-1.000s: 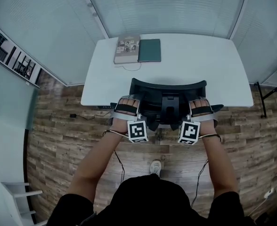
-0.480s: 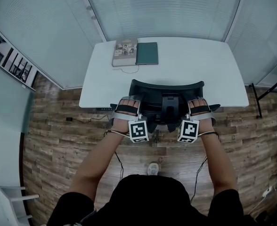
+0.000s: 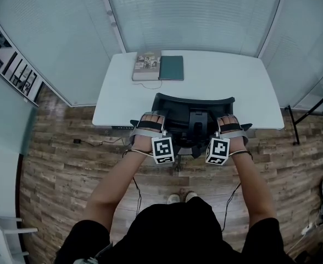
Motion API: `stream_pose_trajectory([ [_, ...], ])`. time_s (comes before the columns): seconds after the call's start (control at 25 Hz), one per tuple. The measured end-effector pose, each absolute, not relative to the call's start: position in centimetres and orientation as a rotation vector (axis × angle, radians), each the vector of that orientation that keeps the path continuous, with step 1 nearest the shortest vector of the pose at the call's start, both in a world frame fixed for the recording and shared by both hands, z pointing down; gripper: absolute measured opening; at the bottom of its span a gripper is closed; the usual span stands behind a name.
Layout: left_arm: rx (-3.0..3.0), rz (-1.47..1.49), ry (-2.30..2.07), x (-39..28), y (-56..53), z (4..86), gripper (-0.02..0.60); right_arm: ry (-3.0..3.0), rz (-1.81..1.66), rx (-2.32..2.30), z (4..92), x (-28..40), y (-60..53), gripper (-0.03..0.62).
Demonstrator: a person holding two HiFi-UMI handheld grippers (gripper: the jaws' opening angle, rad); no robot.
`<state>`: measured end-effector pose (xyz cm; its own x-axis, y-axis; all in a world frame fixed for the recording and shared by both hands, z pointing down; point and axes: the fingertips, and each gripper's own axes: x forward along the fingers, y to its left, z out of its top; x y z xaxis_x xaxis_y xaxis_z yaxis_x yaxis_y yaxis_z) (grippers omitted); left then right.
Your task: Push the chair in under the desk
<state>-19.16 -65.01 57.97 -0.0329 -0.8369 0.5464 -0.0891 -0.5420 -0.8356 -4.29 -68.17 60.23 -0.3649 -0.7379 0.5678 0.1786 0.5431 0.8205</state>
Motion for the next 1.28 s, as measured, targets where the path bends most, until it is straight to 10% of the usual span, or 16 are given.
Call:
stream_pose_trajectory([
  [0.84, -2.022, -1.063, 1.568, -19.0, -57.1, 49.1, 0.373, -2.210, -0.653, 0.843, 50.8, -0.4, -59.1, 0.382],
  [1.08, -2.365, -0.669, 1.715, -17.0, -55.4, 47.2, 0.314, -2.530, -0.316, 1.107, 46.6, 0.2, -57.4, 0.221],
  [1.28, -2.408, -0.434, 1.853, -17.2, -54.2, 45.8, 0.112, -2.641, -0.076, 1.315, 45.5, 2.2, -57.1, 0.006],
])
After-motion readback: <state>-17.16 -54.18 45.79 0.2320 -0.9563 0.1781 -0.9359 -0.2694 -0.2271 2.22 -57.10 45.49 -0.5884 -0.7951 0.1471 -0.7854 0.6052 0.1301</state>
